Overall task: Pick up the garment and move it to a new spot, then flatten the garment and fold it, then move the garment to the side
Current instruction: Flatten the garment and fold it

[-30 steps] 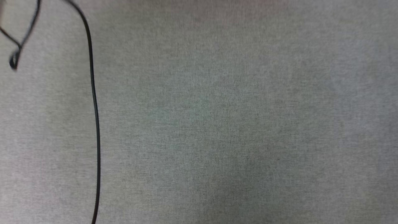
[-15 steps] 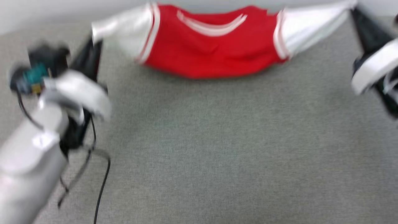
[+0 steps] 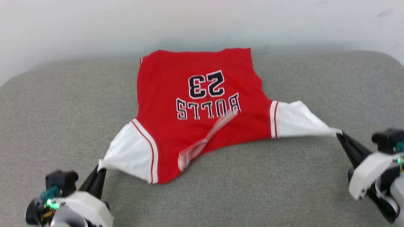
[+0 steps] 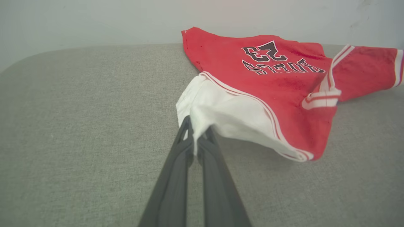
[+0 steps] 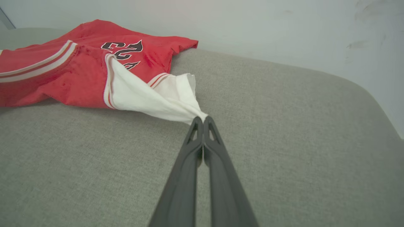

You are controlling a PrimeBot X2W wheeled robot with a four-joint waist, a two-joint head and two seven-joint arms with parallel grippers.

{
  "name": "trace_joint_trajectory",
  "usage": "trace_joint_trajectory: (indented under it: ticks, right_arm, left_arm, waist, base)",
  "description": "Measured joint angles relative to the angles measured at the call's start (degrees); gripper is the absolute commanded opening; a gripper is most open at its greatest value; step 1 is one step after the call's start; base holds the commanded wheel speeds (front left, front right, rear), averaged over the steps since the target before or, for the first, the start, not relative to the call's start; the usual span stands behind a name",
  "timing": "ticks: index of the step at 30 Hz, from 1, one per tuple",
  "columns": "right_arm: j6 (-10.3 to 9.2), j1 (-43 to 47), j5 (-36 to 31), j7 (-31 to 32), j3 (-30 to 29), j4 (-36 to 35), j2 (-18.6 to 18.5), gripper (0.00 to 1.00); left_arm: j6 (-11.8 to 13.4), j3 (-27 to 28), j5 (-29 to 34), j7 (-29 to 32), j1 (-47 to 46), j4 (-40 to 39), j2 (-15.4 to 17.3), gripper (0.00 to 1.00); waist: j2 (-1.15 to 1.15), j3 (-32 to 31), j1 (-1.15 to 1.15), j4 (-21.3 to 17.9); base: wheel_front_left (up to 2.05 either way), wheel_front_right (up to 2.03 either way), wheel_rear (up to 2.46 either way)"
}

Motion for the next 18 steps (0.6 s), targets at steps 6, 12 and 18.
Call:
trace_joint_trajectory:
  ticks: [6,12,18]
  right_arm:
    - [0.00,10.3,3.7,0.0,-3.0,0.1,-1.1,0.00]
    - [0.01,18.9,4.7,-0.2,-6.9,0.2,-1.7,0.00]
    - [0.02,26.9,5.2,0.9,-8.8,-1.1,-1.9,0.00]
  left_arm:
    - [1.2,1.4,0.0,0.0,8.9,1.0,-0.8,0.00]
    - [1.0,4.0,-0.3,0.0,14.7,1.5,-1.7,0.00]
    - [0.2,5.6,0.1,0.0,18.0,2.1,-3.2,0.00]
  waist:
    - [0.00,-2.7,0.00,0.2]
    - [0.00,-4.2,0.00,1.2]
    - [0.00,-4.9,0.01,2.1]
  base:
    - [0.00,0.00,0.00]
    - [0.00,0.00,0.00]
    - [0.00,0.00,0.00]
